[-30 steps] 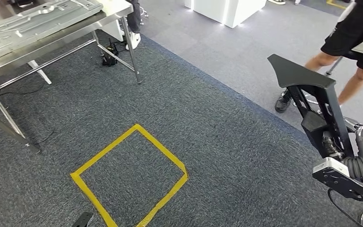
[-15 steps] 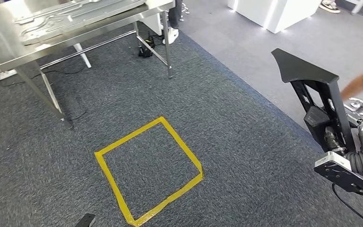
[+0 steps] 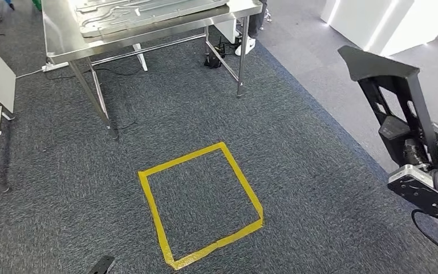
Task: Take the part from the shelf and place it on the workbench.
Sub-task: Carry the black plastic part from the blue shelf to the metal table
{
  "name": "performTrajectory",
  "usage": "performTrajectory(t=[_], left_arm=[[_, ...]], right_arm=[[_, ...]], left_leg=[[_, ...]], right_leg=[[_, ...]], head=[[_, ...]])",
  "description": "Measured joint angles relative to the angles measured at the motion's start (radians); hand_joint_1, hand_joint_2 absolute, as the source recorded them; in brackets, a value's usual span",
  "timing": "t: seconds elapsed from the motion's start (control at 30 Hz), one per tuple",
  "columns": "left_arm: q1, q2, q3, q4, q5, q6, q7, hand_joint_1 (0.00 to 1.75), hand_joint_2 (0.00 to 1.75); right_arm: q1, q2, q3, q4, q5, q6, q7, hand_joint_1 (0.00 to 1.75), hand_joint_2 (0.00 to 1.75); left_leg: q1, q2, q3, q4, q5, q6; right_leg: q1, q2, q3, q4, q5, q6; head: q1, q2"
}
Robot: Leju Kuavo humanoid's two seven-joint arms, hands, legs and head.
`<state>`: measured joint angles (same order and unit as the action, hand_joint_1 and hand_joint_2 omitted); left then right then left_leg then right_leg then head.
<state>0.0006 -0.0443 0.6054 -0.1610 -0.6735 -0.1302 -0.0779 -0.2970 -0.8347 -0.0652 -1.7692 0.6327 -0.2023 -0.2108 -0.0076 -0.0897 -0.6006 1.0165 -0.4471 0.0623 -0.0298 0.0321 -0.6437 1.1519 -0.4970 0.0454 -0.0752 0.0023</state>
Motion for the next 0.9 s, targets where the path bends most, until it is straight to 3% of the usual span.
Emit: performTrajectory(t=[0.03,0.1,0.17,0.2,0.27,0.3,0.37,0.4,0.43,0.5,0.53,0.57,0.6,0.67,0.7,0.73,0.77,0.8,0.83,0.9], left_arm=[[-0.001,0.000,0.000,0.000,0.000,0.000,0.000,0.00,1.75],[-0.001,0.000,0.000,0.000,0.000,0.000,-0.001,0.00,1.75],[0.003,-0.001,0.000,0.000,0.000,0.000,-0.001,0.00,1.75],[0.005,-0.001,0.000,0.000,0.000,0.000,-0.002,0.00,1.75],[0.005,-0.001,0.000,0.000,0.000,0.000,-0.002,0.00,1.75],[0.003,-0.001,0.000,0.000,0.000,0.000,-0.003,0.00,1.75],[0.002,-0.002,0.000,0.000,0.000,0.000,-0.003,0.00,1.75],[0.004,-0.003,0.000,0.000,0.000,0.000,-0.003,0.00,1.75],[0.008,-0.003,0.000,0.000,0.000,0.000,-0.003,0.00,1.75],[0.013,-0.004,0.000,0.000,0.000,-0.001,-0.003,0.00,1.75],[0.015,-0.004,0.000,0.000,0.000,-0.001,-0.003,0.00,1.75],[0.016,-0.005,0.000,0.000,0.000,-0.001,-0.003,0.00,1.75],[0.016,-0.005,0.000,0.000,0.000,-0.001,-0.003,0.00,1.75],[0.013,-0.005,0.000,0.000,0.000,0.000,-0.003,0.00,1.75],[0.012,-0.005,0.000,0.000,0.000,0.000,-0.004,0.00,1.75],[0.010,-0.005,0.000,0.000,0.001,0.001,-0.004,0.00,1.75],[0.008,-0.005,0.000,0.000,0.001,0.001,-0.005,0.00,1.75],[0.006,-0.005,0.000,0.000,0.001,0.001,-0.005,0.00,1.75],[0.004,-0.006,0.000,0.000,0.001,0.001,-0.005,0.00,1.75],[0.005,-0.007,0.000,0.000,0.002,0.001,-0.005,0.00,1.75]], right_arm=[[-0.008,-0.003,0.000,0.004,-0.002,0.002,0.001,1.75,1.75],[-0.020,-0.008,0.001,0.011,-0.004,0.004,0.002,1.75,1.75],[-0.027,-0.011,0.004,0.016,-0.004,0.005,0.002,1.75,1.75],[-0.029,-0.013,0.005,0.017,-0.004,0.005,0.002,1.75,1.75],[-0.032,-0.017,0.006,0.018,-0.005,0.005,0.002,1.75,1.75],[-0.033,-0.019,0.006,0.019,-0.005,0.005,0.002,1.75,1.75],[-0.036,-0.023,0.007,0.023,-0.007,0.006,0.003,1.75,1.75],[-0.037,-0.023,0.008,0.025,-0.007,0.007,0.003,1.75,1.75],[-0.037,-0.024,0.009,0.027,-0.007,0.008,0.004,1.75,1.75],[-0.039,-0.026,0.012,0.031,-0.007,0.010,0.005,1.75,1.75],[-0.042,-0.027,0.014,0.033,-0.007,0.011,0.006,1.75,1.75],[-0.045,-0.028,0.015,0.036,-0.008,0.012,0.007,1.75,1.75],[-0.048,-0.029,0.016,0.039,-0.008,0.015,0.008,1.75,1.75],[-0.055,-0.032,0.016,0.042,-0.008,0.019,0.009,1.75,1.75],[-0.058,-0.034,0.017,0.044,-0.008,0.020,0.010,1.75,1.75],[-0.062,-0.037,0.017,0.046,-0.009,0.021,0.010,1.75,1.75],[-0.065,-0.039,0.017,0.048,-0.010,0.021,0.011,1.75,1.75],[-0.067,-0.040,0.017,0.051,-0.011,0.022,0.012,1.75,1.75],[-0.068,-0.042,0.017,0.053,-0.012,0.023,0.014,1.75,1.75],[-0.070,-0.044,0.018,0.059,-0.012,0.024,0.020,1.75,1.75]], left_leg=[[0.000,-0.012,-0.003,0.009,-0.006,-0.005],[0.003,-0.037,-0.014,0.017,-0.012,-0.017],[0.006,-0.058,-0.016,0.015,-0.014,-0.029],[0.005,-0.045,-0.016,0.022,-0.017,-0.034],[0.001,0.017,-0.043,0.083,-0.037,-0.042],[0.000,0.052,-0.081,0.142,-0.053,-0.045],[0.004,0.080,-0.174,0.261,-0.071,-0.048],[0.005,0.083,-0.206,0.285,-0.056,-0.048],[0.005,0.085,-0.217,0.267,-0.019,-0.046],[0.000,0.104,-0.187,0.142,0.083,-0.031],[-0.006,0.123,-0.160,0.086,0.112,-0.020],[-0.013,0.140,-0.136,0.044,0.118,-0.009],[-0.020,0.150,-0.119,0.029,0.102,-0.001],[-0.025,0.134,-0.087,0.012,0.067,0.010],[-0.023,0.121,-0.066,0.003,0.054,0.013],[-0.019,0.108,-0.041,-0.009,0.042,0.017],[-0.015,0.096,-0.015,-0.021,0.032,0.020],[-0.011,0.087,0.010,-0.033,0.019,0.022],[-0.009,0.077,0.034,-0.040,0.006,0.024],[-0.004,0.055,0.084,-0.047,-0.027,0.022]], right_leg=[[-0.003,0.027,0.025,-0.060,0.018,-0.001],[-0.003,0.058,0.048,-0.110,0.013,-0.007],[-0.001,0.037,0.060,-0.121,0.005,-0.017],[-0.003,0.023,0.072,-0.128,0.002,-0.023],[-0.004,-0.007,0.106,-0.146,-0.007,-0.036],[0.000,-0.024,0.123,-0.152,-0.016,-0.040],[0.004,-0.056,0.153,-0.158,-0.038,-0.042],[0.006,-0.071,0.169,-0.161,-0.052,-0.041],[0.008,-0.084,0.188,-0.165,-0.065,-0.040],[0.012,-0.110,0.232,-0.179,-0.093,-0.036],[0.015,-0.121,0.253,-0.190,-0.105,-0.032],[0.015,-0.131,0.271,-0.203,-0.114,-0.026],[0.016,-0.141,0.290,-0.217,-0.121,-0.019],[0.017,-0.152,0.314,-0.202,-0.106,-0.004],[0.015,-0.142,0.300,-0.151,-0.081,0.000],[0.012,-0.119,0.260,-0.076,-0.052,0.003],[0.009,-0.091,0.202,0.011,-0.032,0.005],[0.006,-0.062,0.139,0.084,-0.037,0.006],[0.005,-0.045,0.083,0.131,-0.065,0.008],[0.001,-0.035,-0.006,0.152,-0.162,0.014]], head=[[0.000,0.000],[0.000,0.000],[-0.001,0.000],[-0.002,0.000],[-0.007,0.000],[-0.009,0.000],[-0.009,0.000],[-0.010,0.000],[-0.010,0.000],[-0.009,0.000],[-0.006,0.000],[-0.004,0.000],[-0.003,0.000],[-0.003,0.000],[-0.001,0.000],[0.001,0.000],[0.003,0.000],[0.007,0.000],[0.010,0.000],[0.015,0.000]])
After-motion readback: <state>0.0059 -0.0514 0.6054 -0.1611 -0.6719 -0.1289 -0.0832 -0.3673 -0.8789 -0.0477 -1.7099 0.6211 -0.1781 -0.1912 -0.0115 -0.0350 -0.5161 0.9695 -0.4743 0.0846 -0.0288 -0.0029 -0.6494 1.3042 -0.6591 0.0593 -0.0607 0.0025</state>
